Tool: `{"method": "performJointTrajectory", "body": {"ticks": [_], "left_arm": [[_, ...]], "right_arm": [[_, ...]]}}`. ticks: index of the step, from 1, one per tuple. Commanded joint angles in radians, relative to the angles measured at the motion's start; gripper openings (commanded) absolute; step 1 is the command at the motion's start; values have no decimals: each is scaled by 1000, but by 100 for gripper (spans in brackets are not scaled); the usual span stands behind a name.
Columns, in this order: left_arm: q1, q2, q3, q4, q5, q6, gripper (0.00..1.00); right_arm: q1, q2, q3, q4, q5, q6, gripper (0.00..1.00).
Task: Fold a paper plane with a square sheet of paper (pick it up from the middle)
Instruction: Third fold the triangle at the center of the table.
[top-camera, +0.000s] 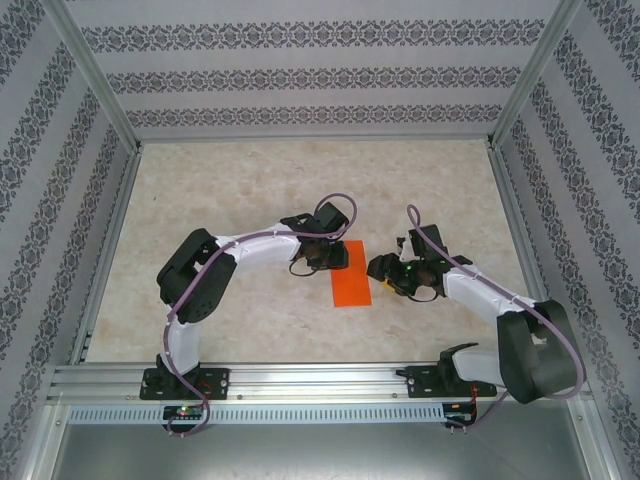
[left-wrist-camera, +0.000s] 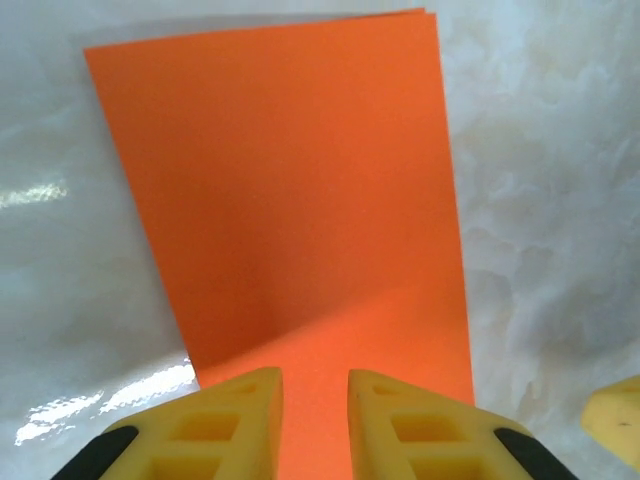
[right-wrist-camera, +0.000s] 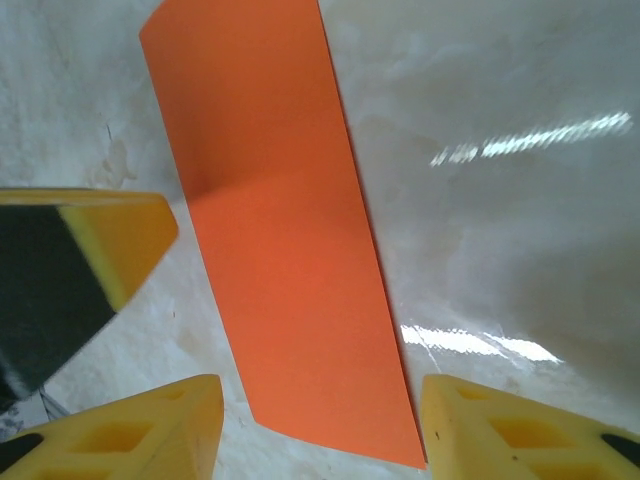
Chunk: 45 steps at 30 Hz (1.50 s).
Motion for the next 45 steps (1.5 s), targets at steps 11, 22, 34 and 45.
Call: {"method": "performJointTrajectory", "body": {"ticks": [11, 22, 34, 45], "left_arm": [[25, 60, 74, -113, -38, 60, 24], [27, 102, 61, -104, -45, 76, 23], [27, 103, 43, -95, -34, 84, 22], [27, 103, 45, -95, -25, 90, 22]], "right_arm": [[43, 136, 84, -15, 3, -43, 57], [59, 171, 91, -20, -20, -47, 58], [69, 194, 87, 26, -50, -23, 58], [70, 194, 70, 101, -98, 12, 52]]}}
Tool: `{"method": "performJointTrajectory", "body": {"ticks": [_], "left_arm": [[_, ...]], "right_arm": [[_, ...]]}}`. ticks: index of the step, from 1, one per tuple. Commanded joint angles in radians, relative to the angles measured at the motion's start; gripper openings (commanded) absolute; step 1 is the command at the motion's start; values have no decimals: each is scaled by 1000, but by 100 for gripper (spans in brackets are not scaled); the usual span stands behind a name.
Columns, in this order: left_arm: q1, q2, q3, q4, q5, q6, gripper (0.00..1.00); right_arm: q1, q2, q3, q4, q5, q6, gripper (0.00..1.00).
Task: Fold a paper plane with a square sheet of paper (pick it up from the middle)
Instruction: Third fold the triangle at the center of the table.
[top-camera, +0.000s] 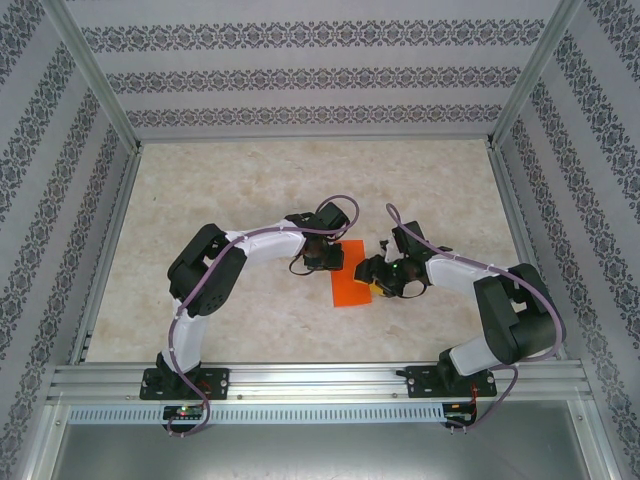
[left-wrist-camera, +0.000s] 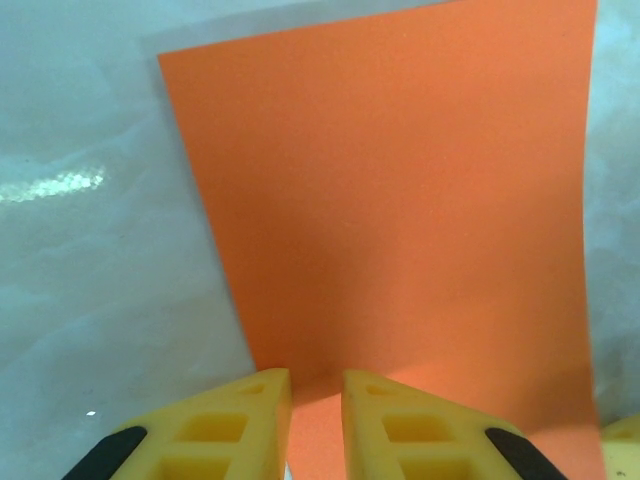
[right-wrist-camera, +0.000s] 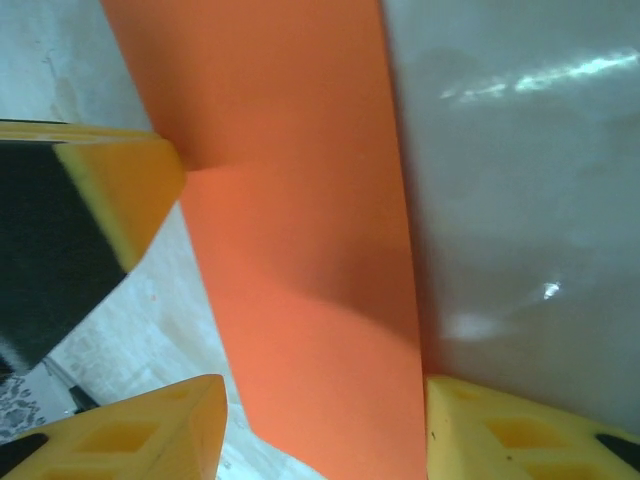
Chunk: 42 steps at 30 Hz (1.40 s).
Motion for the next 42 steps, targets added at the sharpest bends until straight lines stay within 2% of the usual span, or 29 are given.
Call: {"method": "performJointTrajectory", "body": {"ticks": [1, 10, 16, 23, 27, 31, 36, 42], "left_arm": [[9, 21, -6, -17, 0, 24, 22], [9, 18, 0, -24, 3, 46, 22], [9, 2, -17, -19, -2, 60, 22], [9, -24, -31, 0, 2, 64, 24], [8, -90, -73, 45, 6, 59, 31], [-1, -186, -125, 87, -7, 108, 37], [-49, -294, -179, 83, -43, 218, 44], [-163, -352, -201, 44, -110, 346, 52]], "right_arm": [[6, -8, 4, 54, -31, 14, 52], [-31, 50, 32, 75, -40, -13, 52], [-45, 95, 84, 53, -45, -38, 44], [-65, 155, 113, 80, -79, -48, 28], [-65, 165, 105, 117, -82, -15, 19], [-56, 159, 70, 204, -81, 92, 7], [-20, 136, 48, 284, -28, 219, 6], [24, 166, 54, 348, -6, 306, 5]]}}
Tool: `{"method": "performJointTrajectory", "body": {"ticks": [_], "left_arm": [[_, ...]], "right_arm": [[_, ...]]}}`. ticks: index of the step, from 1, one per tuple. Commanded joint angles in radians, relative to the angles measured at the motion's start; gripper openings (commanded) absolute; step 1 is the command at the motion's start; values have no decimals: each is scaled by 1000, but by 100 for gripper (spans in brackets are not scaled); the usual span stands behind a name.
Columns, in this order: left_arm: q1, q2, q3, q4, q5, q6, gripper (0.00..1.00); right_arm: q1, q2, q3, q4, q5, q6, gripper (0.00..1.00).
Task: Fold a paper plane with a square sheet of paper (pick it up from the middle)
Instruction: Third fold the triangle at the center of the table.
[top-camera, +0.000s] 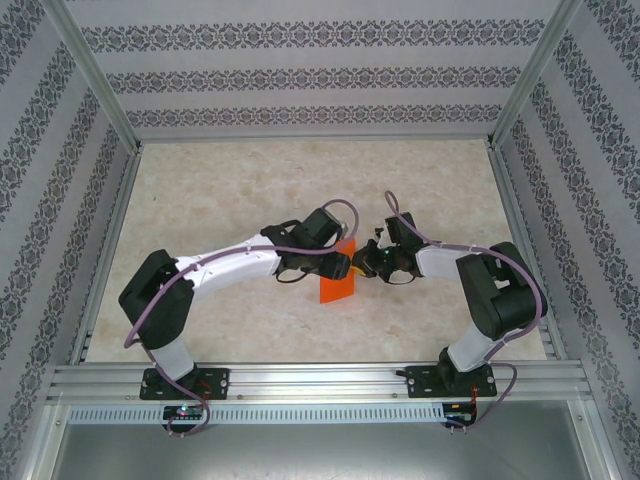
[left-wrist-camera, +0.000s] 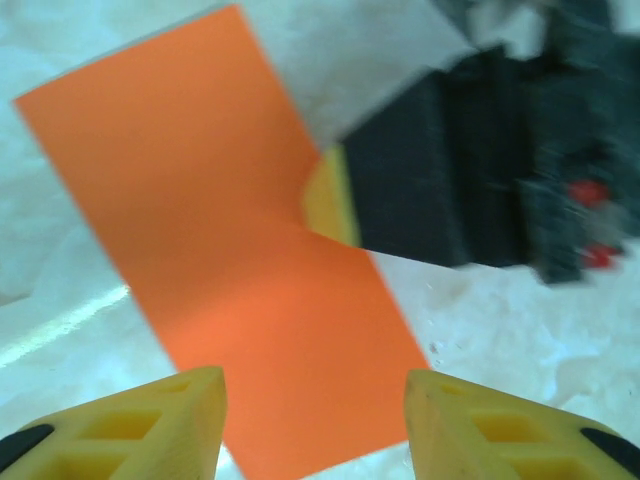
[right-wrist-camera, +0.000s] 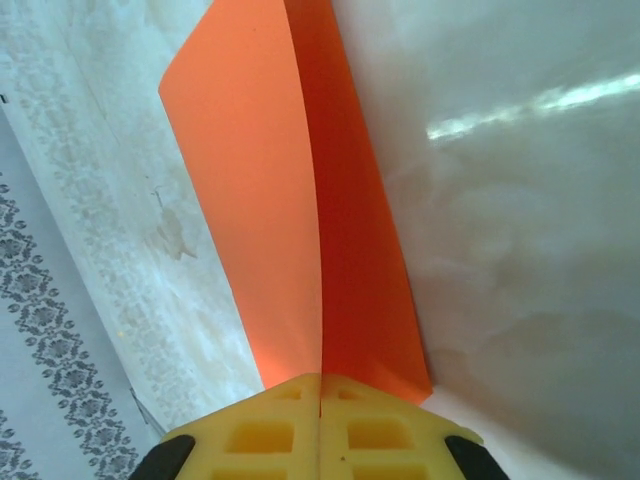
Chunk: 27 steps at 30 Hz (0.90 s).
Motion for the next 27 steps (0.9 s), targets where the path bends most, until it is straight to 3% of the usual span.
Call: {"method": "performJointTrajectory", "body": {"ticks": [1, 11, 20, 22, 27], "left_arm": [[-78, -3, -12, -15, -65, 128, 54], [-234, 120, 61, -110, -240, 225, 58], [-253, 163, 82, -108, -383, 203, 56], [-253, 166, 90, -114, -414, 196, 53], [-253, 148, 83, -105, -427, 200, 34]], "right_arm": [[19, 10, -5, 83, 27, 78, 6], [22, 31, 3, 60, 36, 66, 6], [20, 33, 3, 54, 30, 59, 7], [20, 30, 4, 46, 30, 53, 8], [20, 27, 4, 26, 35, 37, 11]]}}
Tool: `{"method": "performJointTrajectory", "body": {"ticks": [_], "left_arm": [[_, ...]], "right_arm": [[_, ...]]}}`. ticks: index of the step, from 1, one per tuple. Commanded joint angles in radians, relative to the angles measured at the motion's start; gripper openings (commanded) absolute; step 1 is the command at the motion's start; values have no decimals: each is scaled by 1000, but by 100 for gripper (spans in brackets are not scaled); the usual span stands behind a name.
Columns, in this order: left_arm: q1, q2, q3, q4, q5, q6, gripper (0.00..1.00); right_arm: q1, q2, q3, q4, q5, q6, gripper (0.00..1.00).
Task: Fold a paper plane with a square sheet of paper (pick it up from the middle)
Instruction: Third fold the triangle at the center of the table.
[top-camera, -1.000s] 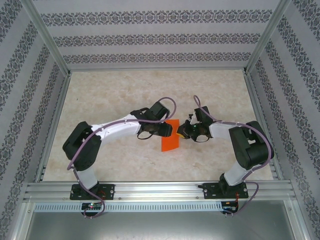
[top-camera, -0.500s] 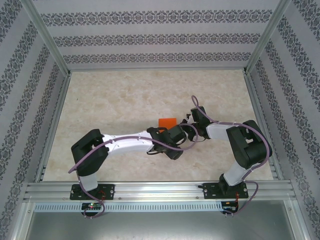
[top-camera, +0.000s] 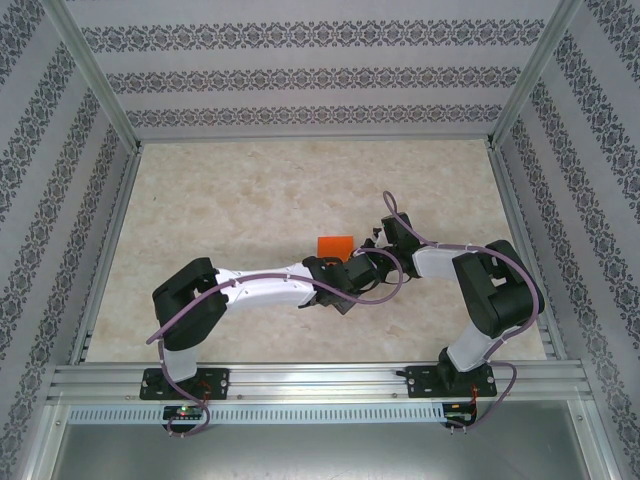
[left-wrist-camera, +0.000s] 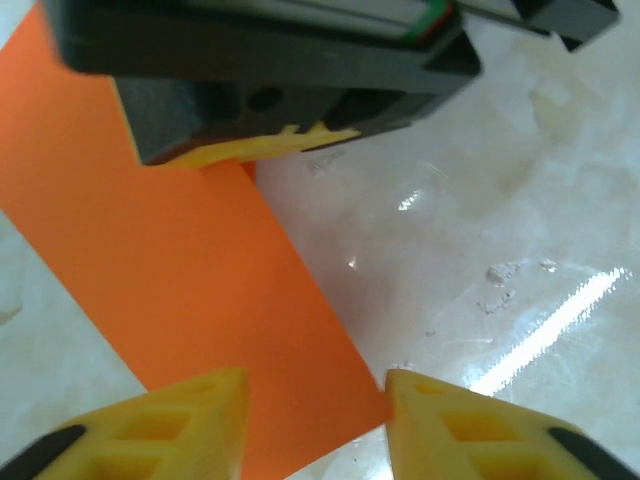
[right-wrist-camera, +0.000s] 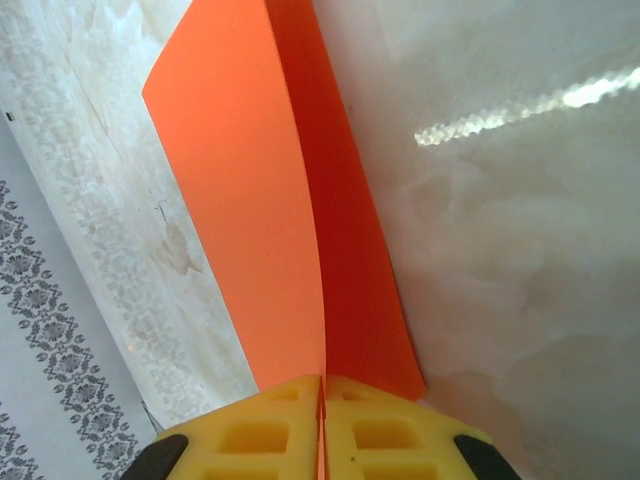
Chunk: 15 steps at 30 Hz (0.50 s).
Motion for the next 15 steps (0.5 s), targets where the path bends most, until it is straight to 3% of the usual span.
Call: {"method": "performJointTrajectory", "body": {"ticks": [1, 9, 15], "left_arm": [[-13, -1, 14, -8, -46, 9, 31], [-13, -12, 10, -12, -47, 17, 5], [-10, -26, 11, -14, -13, 34, 0]], "right_arm": [[4, 6, 5, -10, 15, -17, 12], [-5, -31, 17, -83, 37, -79, 21], [-82, -136, 45, -238, 96, -198, 31]]}}
